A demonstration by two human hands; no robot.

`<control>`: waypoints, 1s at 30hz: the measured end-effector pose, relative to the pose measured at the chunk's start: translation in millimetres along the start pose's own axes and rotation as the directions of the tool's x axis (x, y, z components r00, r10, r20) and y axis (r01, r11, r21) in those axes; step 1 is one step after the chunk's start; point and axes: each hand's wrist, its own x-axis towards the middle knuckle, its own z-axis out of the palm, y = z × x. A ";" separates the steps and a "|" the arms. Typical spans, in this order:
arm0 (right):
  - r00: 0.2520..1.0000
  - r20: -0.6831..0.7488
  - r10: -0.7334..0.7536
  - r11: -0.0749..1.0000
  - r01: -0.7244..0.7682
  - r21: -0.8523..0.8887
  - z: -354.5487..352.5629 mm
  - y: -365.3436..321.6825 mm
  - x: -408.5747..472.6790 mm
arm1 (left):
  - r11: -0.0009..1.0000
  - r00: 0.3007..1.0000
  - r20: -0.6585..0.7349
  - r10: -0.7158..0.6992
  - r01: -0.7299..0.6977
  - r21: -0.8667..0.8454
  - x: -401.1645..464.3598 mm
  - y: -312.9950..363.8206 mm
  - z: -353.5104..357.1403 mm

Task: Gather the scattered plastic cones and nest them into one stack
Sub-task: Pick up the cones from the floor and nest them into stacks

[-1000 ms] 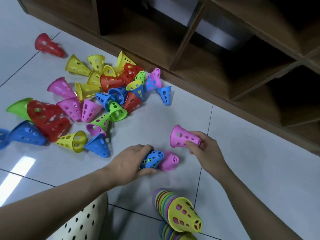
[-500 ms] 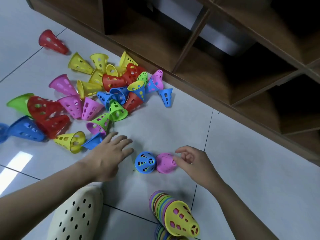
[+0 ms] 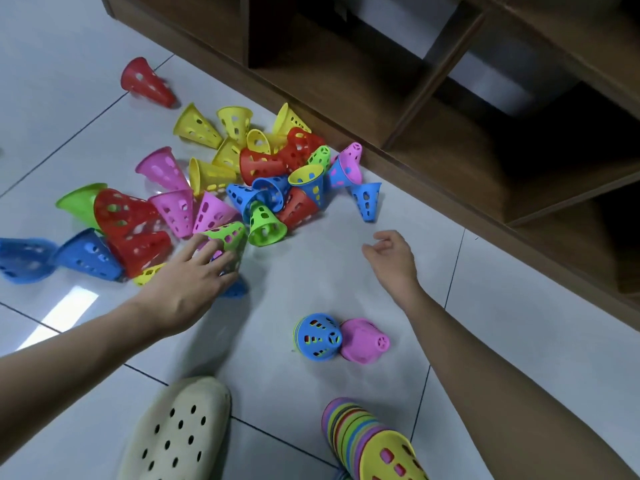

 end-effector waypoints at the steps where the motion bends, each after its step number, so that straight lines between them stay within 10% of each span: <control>1: 0.998 -0.063 -0.013 1.000 0.013 -0.001 2.4 -2.0 7.7 | 1.000 1.000 -0.018 0.015 -0.015 0.010 0.8 -0.9 0.8; 16: 0.998 -0.012 0.068 0.972 -0.069 -0.226 22.6 -15.0 73.6 | 0.958 0.997 -0.069 -0.035 0.014 -0.286 -5.1 21.3 -4.9; 25: 0.998 -0.060 0.038 0.987 -0.046 -0.156 27.5 -14.6 82.6 | 0.468 0.982 -0.049 -0.181 0.043 -0.882 17.7 74.7 -59.3; 30: 0.998 -0.063 0.028 0.986 -0.038 -0.161 26.4 -17.1 81.4 | 0.405 0.987 -0.081 -0.139 -0.018 -0.914 28.3 99.9 -77.2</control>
